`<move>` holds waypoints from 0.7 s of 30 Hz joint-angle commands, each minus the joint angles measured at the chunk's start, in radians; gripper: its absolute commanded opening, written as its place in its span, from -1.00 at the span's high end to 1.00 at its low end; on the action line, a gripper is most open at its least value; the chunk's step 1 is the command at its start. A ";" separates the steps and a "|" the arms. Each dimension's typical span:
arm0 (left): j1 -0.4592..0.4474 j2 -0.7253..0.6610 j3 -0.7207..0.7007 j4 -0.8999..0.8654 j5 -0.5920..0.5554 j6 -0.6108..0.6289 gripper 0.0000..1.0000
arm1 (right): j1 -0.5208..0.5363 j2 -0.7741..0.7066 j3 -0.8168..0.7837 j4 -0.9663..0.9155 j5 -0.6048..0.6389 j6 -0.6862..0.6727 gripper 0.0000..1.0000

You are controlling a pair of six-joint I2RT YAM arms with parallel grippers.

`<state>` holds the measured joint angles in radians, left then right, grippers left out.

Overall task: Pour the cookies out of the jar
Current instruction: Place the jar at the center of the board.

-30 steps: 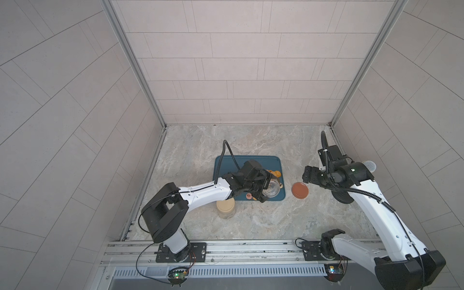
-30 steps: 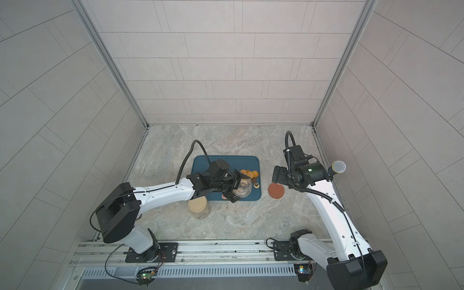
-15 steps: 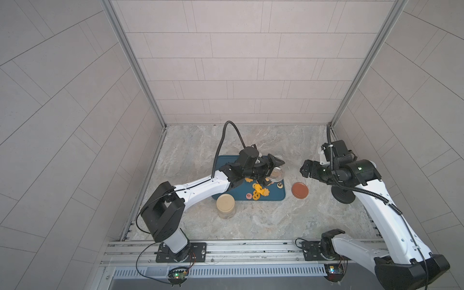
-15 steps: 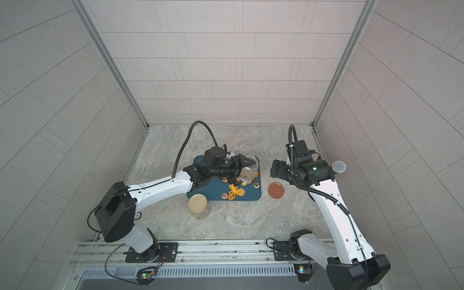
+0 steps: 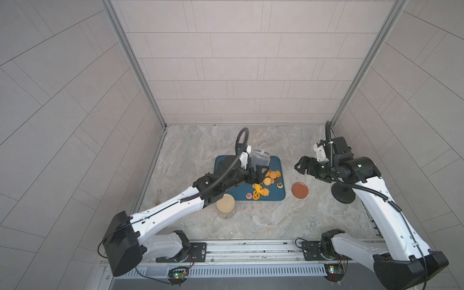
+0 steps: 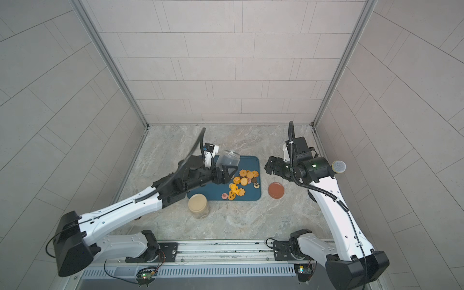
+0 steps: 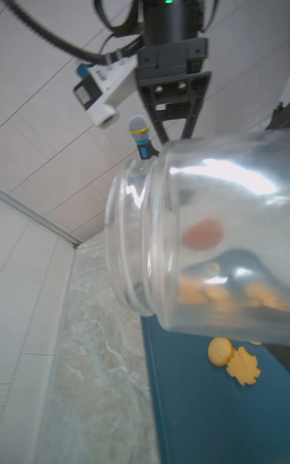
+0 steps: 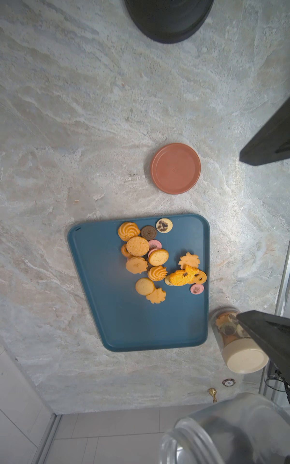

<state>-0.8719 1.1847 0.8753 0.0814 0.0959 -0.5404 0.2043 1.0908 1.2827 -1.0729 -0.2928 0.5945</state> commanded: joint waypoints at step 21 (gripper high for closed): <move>0.229 0.033 -0.305 1.167 0.634 -0.352 1.00 | 0.326 -0.032 0.037 0.473 -0.366 0.113 -1.00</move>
<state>-0.6395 1.1961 0.5381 0.9657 0.5358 -0.7349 0.5110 1.0695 1.3304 -0.6956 -0.5980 0.6945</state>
